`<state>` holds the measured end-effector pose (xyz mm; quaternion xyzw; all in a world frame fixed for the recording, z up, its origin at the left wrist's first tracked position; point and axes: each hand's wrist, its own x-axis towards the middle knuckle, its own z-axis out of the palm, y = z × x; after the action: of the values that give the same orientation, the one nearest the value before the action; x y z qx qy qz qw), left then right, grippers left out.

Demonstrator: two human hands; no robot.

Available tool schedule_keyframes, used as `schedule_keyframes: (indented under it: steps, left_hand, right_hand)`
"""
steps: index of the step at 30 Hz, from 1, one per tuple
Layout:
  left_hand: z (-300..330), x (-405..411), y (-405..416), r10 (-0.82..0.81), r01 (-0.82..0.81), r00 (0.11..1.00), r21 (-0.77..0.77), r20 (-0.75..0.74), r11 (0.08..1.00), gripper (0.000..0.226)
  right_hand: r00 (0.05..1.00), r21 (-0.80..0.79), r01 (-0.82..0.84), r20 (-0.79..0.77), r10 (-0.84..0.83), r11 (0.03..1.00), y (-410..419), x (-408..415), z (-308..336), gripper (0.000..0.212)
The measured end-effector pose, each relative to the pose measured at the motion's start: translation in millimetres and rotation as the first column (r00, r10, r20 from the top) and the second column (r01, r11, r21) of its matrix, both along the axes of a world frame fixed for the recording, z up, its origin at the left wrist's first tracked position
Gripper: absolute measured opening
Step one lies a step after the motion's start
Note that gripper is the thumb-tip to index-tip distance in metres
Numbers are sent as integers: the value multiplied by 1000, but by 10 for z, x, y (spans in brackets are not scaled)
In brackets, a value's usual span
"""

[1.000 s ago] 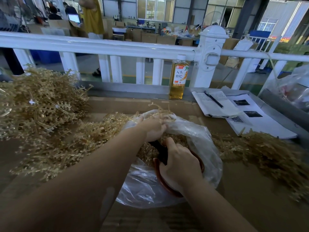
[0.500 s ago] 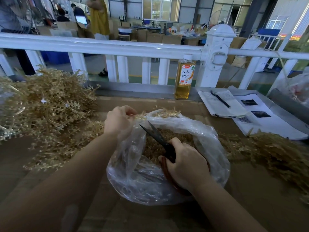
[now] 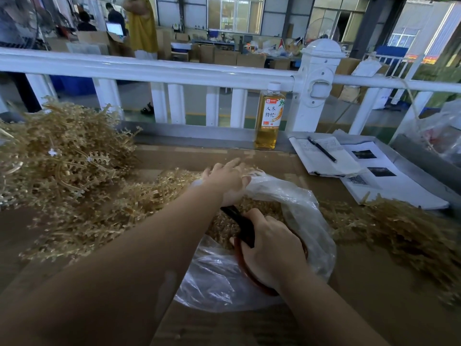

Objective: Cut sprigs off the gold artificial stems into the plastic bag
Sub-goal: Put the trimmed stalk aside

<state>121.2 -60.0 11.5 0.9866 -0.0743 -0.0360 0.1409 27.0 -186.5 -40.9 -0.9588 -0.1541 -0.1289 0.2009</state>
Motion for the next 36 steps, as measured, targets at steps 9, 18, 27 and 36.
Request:
schedule_keyframes:
  steps: [9,18,27,36]
  left_hand:
    - [-78,-53,2,12,-14,997,-19,-81,1000,50]
    - [-45,-199,753,453,-409,884,-281,115,868,25]
    - [-6,-246,903,522,-437,851,-636,-62,636,21]
    - [264,-351,902,667,-268,697,-766,265,585,22]
  right_hand:
    - [1000,-5,-13,-23,13,1000,-9,4,15,36]
    - [996,59,-15,-87,20,998,-37,4,40,37]
    - [993,114,0,-120,14,993,-50,-38,101,35]
    - [988,158,4,-155,21,987,-51,-52,144,36]
